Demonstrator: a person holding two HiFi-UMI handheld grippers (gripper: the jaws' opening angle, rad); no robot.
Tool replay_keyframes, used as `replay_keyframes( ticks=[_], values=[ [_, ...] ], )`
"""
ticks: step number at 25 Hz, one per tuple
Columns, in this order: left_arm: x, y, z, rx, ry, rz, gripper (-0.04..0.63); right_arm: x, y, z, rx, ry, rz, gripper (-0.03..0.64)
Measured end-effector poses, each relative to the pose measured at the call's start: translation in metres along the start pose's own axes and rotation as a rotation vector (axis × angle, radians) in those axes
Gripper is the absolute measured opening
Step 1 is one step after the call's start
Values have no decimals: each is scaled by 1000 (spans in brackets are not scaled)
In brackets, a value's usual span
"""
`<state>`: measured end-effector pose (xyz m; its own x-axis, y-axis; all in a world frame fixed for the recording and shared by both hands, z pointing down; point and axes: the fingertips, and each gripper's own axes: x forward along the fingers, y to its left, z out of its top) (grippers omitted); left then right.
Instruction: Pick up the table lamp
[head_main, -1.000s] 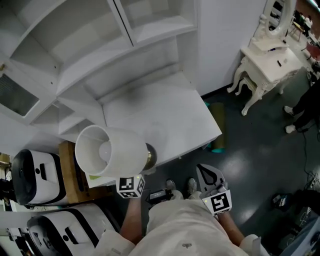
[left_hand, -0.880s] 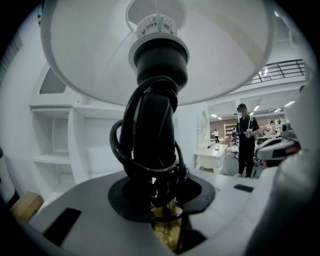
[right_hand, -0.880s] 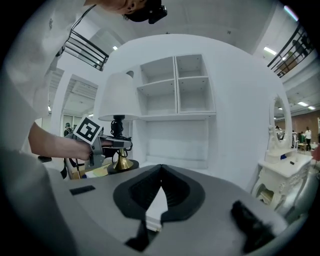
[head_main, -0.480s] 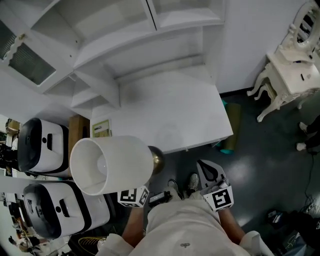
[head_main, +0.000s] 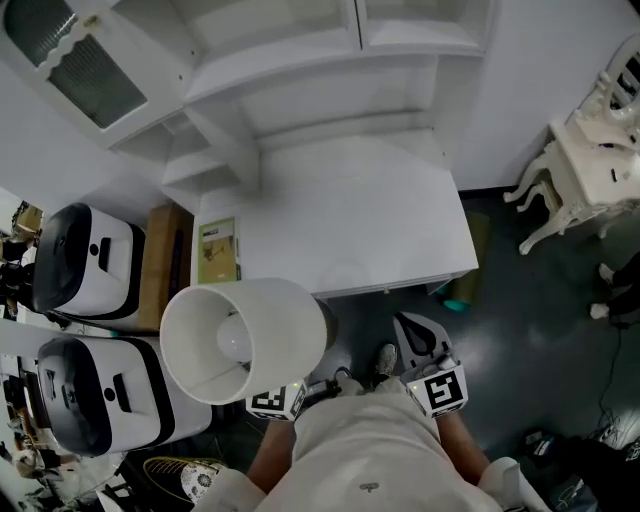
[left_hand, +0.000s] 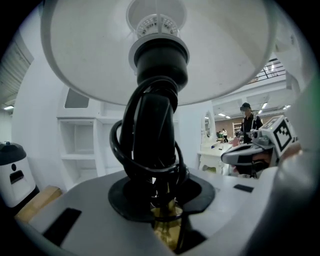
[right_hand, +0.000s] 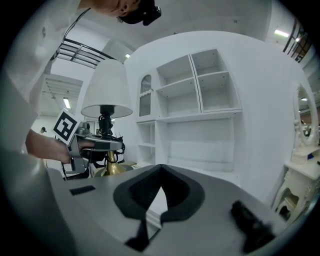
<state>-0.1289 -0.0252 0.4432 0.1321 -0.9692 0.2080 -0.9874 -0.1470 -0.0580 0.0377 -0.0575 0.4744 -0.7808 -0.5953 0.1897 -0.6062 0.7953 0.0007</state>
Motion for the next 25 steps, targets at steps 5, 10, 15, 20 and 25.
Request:
replay_keyframes(
  ticks=[5, 10, 15, 20, 25],
  values=[
    [-29, 10, -11, 17, 6, -35, 109, 5, 42, 11, -20, -2, -4, 12],
    [-54, 15, -17, 32, 9, -107, 109, 3, 81, 14, -29, 16, -22, 12],
    [-76, 23, -27, 60, 19, -146, 109, 0, 110, 9, -20, 30, -46, 12],
    [-91, 20, -36, 56, 29, -164, 109, -14, 119, 10, -30, 26, -68, 12],
    [-95, 9, -34, 49, 20, -151, 108, -24, 119, 10, -39, 22, -51, 12]
  ],
)
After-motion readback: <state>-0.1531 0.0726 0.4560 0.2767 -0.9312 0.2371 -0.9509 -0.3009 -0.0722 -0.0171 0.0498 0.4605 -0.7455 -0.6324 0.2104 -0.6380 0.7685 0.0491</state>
